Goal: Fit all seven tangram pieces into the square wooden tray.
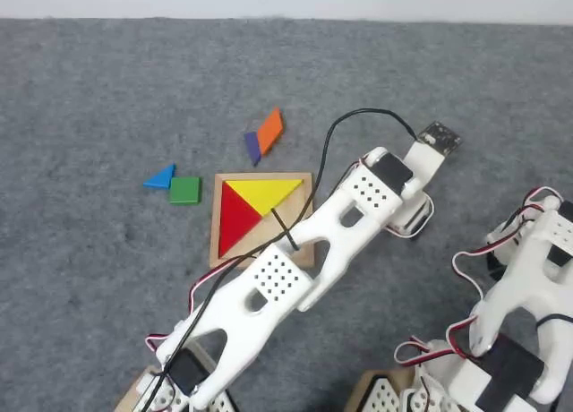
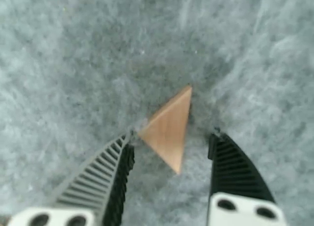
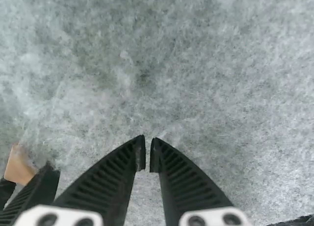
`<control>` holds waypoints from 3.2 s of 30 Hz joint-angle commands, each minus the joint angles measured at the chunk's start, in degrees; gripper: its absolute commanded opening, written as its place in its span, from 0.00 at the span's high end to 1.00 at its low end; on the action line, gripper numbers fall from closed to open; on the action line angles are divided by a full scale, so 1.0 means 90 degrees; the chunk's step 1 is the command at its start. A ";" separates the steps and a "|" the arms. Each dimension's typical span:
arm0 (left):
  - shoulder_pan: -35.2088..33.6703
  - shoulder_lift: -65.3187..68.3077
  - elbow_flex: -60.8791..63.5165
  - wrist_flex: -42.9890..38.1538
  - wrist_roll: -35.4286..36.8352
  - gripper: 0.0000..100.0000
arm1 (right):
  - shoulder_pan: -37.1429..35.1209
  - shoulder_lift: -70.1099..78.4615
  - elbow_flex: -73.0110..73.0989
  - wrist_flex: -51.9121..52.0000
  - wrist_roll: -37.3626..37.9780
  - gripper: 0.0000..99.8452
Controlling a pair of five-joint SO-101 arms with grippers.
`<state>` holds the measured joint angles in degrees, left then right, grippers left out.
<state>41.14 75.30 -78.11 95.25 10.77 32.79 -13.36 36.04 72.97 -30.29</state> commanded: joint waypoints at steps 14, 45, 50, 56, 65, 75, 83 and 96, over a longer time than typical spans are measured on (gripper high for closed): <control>0.0039 -0.0479 -0.0034 -0.0342 0.0010 0.79 | 0.0093 -0.0366 -0.0049 -0.0054 0.0088 0.97; 0.0283 -0.0469 0.0005 0.0195 -0.1045 0.91 | 0.0298 -0.0376 -0.0078 -0.0024 0.0293 0.97; 0.0313 -0.0469 0.0005 0.0391 -0.1504 0.95 | 0.0532 -0.0376 -0.0205 0.0142 0.0293 0.97; 0.0322 -0.0469 -0.0015 0.0586 -0.1524 0.95 | 0.0571 -0.0376 -0.0313 0.0278 0.0303 0.97; 0.0293 -0.0469 0.0015 0.0576 -0.1534 0.95 | 0.0796 -0.0376 -0.0332 0.0278 0.0303 0.97; 0.0068 -0.0469 -0.0024 0.0293 -0.1631 0.81 | 0.0786 -0.0376 -0.0332 0.0278 0.0303 0.97; 0.0234 -0.0469 0.0005 0.0332 -0.2413 0.81 | 0.0767 -0.0376 -0.0332 0.0278 0.0303 0.97; 0.0254 -0.0469 0.0015 0.0342 -0.2422 0.95 | 0.0777 -0.0376 -0.0332 0.0269 0.0303 0.97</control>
<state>42.90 73.27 -77.76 98.33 -10.59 39.12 -13.36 36.04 74.73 -28.26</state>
